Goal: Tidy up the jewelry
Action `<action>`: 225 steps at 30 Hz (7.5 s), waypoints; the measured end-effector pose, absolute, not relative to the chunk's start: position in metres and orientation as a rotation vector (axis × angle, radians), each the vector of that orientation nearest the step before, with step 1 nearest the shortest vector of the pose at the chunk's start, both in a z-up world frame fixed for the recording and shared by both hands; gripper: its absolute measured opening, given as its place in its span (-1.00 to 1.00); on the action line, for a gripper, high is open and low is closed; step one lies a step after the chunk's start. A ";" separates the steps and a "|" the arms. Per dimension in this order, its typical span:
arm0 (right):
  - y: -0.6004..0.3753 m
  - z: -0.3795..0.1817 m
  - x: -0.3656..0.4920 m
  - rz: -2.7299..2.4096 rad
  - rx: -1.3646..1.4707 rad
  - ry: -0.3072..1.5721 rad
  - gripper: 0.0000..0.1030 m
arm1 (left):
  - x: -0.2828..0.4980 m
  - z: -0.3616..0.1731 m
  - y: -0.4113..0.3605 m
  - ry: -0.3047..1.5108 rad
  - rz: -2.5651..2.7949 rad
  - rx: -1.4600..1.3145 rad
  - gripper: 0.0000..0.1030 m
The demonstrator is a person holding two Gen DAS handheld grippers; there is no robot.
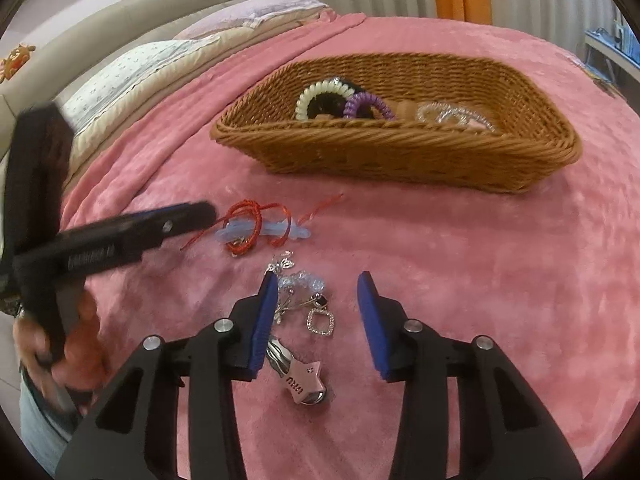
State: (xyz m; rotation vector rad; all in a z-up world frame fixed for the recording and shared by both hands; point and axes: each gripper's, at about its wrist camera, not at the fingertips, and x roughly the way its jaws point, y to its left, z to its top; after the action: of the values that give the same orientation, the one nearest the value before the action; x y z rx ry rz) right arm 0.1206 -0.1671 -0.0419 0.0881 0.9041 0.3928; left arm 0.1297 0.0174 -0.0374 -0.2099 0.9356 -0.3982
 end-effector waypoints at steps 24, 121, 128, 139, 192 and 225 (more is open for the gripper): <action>-0.188 -0.034 0.114 0.369 0.177 0.824 -0.85 | 0.123 -0.028 0.026 0.855 -0.391 -0.244 -0.95; -0.235 0.096 0.076 0.210 0.014 0.599 -0.83 | 0.066 0.062 0.015 0.628 -0.399 -0.141 -0.95; -0.230 0.113 0.136 0.242 0.059 0.584 -0.83 | 0.113 0.100 -0.009 0.533 -0.403 -0.124 -0.95; -0.240 0.049 0.237 0.268 0.189 0.707 -0.83 | 0.205 0.039 -0.031 0.610 -0.390 -0.208 -0.95; -0.218 -0.049 0.118 0.282 0.100 0.880 -0.06 | 0.124 -0.056 0.004 0.875 -0.502 -0.174 -0.38; -0.210 -0.022 0.088 0.294 0.029 0.690 -0.74 | 0.076 -0.020 0.037 0.676 -0.466 -0.324 -0.78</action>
State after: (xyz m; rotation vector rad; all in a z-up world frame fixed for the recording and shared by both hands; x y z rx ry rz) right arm 0.0882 -0.2103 -0.0217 0.0288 0.6901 0.2940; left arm 0.0755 0.0374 -0.0201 -0.3243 0.6761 -0.4657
